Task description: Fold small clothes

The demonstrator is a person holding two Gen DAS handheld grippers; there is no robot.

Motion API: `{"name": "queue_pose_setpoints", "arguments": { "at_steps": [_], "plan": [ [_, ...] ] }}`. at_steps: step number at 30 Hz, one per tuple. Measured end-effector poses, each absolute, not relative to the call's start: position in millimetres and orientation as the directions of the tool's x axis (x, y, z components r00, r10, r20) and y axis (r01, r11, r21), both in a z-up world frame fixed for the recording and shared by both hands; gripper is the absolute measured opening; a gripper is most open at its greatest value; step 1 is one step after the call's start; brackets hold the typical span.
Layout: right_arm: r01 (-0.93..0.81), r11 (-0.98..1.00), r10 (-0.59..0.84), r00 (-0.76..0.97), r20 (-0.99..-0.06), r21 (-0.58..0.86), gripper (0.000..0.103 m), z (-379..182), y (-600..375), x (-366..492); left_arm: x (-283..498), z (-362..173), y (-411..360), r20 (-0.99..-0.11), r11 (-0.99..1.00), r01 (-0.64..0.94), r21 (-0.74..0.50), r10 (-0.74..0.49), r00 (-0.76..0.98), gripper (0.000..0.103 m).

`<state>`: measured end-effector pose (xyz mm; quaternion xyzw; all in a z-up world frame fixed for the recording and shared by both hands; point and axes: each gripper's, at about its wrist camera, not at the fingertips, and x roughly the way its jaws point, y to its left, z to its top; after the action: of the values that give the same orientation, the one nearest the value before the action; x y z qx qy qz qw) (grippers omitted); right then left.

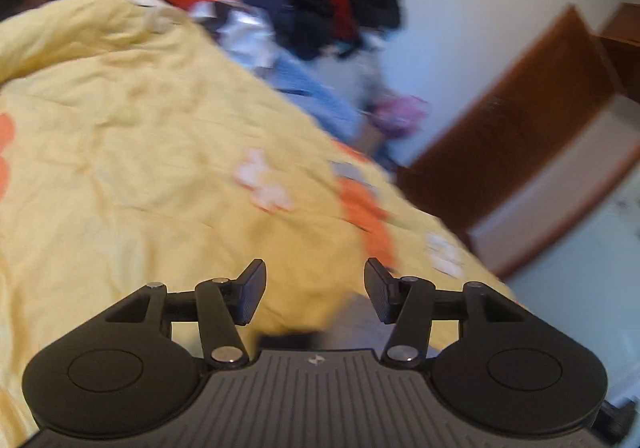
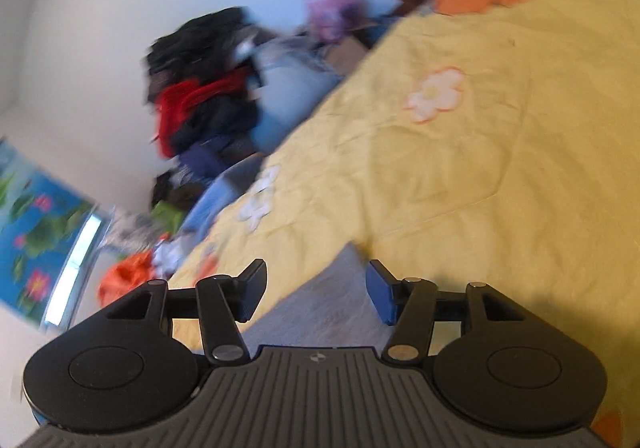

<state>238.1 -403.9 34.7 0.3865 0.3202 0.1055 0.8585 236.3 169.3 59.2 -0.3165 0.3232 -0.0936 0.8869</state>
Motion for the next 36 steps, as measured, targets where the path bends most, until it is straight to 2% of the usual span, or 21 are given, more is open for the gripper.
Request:
{"name": "queue_pose_setpoints", "arguments": {
  "at_steps": [2,4,6,10,12,14,15,16,18,19,20,22,24,26,28,29,31,33,34,35,36],
  "plan": [
    [0.023,0.672,0.480,0.748,-0.459,0.740,0.056,34,-398,218,205,63,155,-0.491,0.747,0.017,-0.665,-0.454,0.744,0.053],
    [-0.023,0.657,0.540,0.712,-0.449,0.753,0.056,31,-388,198,172,52,142,-0.404,0.639,0.118,-0.760,-0.608,0.684,0.054],
    [-0.062,0.645,0.582,0.685,-0.438,0.762,0.056,26,-377,185,150,37,127,-0.359,0.584,0.156,-0.797,-0.665,0.655,0.062],
    [-0.021,0.672,0.560,0.669,-0.489,0.740,0.055,17,-362,193,172,11,127,-0.443,0.682,0.081,-0.727,-0.556,0.704,0.062],
    [0.018,0.696,0.522,0.673,-0.524,0.718,0.048,8,-364,201,196,-4,140,-0.496,0.708,0.000,-0.706,-0.495,0.713,0.061],
    [0.026,0.750,0.466,0.688,-0.556,0.661,0.031,5,-364,202,211,-14,154,-0.468,0.672,-0.017,-0.741,-0.498,0.730,0.060],
    [0.039,0.757,0.453,0.687,-0.568,0.652,0.025,3,-365,202,217,-13,158,-0.485,0.692,-0.031,-0.721,-0.472,0.736,0.055],
    [0.039,0.750,0.460,0.686,-0.564,0.660,0.022,-1,-369,202,218,-9,161,-0.516,0.721,-0.070,-0.689,-0.421,0.746,0.039],
    [0.060,0.719,0.478,0.681,-0.555,0.692,0.022,0,-377,195,207,-6,168,-0.517,0.659,-0.132,-0.740,-0.432,0.739,0.039],
    [0.045,0.708,0.497,0.677,-0.543,0.705,0.027,4,-379,189,196,0,167,-0.485,0.639,-0.097,-0.763,-0.466,0.740,0.045],
    [0.021,0.707,0.510,0.677,-0.530,0.707,0.035,10,-378,181,182,8,164,-0.460,0.636,-0.055,-0.769,-0.493,0.739,0.061],
    [-0.018,0.700,0.539,0.669,-0.512,0.714,0.046,21,-377,162,150,15,153,-0.406,0.594,0.008,-0.804,-0.560,0.722,0.080],
    [-0.058,0.668,0.602,0.628,-0.493,0.742,0.048,22,-368,147,127,12,139,-0.378,0.543,0.033,-0.839,-0.626,0.682,0.080],
    [-0.088,0.700,0.608,0.594,-0.527,0.709,0.047,22,-353,131,111,2,129,-0.464,0.603,-0.008,-0.797,-0.604,0.648,0.080],
    [-0.058,0.788,0.526,0.582,-0.620,0.613,0.043,14,-345,119,98,-10,129,-0.489,0.657,0.008,-0.754,-0.569,0.661,0.072],
    [-0.060,0.798,0.512,0.593,-0.621,0.600,0.022,8,-348,113,93,-13,132,-0.478,0.662,0.021,-0.749,-0.563,0.674,0.064],
    [-0.012,0.804,0.476,0.613,-0.631,0.595,0.000,1,-365,105,84,-16,141,-0.489,0.668,-0.011,-0.744,-0.534,0.690,0.051],
    [0.044,0.763,0.485,0.619,-0.617,0.645,0.000,2,-381,96,76,-10,146,-0.520,0.696,-0.031,-0.717,-0.506,0.688,0.051],
    [0.035,0.740,0.514,0.614,-0.599,0.671,0.015,5,-385,91,70,-3,148,-0.538,0.713,-0.042,-0.700,-0.488,0.688,0.060],
    [0.026,0.736,0.519,0.621,-0.588,0.677,0.029,9,-386,83,63,1,153,-0.530,0.702,-0.048,-0.710,-0.489,0.693,0.081],
    [0.015,0.738,0.514,0.635,-0.576,0.675,0.038,15,-388,74,56,3,157,-0.499,0.672,-0.040,-0.739,-0.507,0.703,0.090]
  ]
}}
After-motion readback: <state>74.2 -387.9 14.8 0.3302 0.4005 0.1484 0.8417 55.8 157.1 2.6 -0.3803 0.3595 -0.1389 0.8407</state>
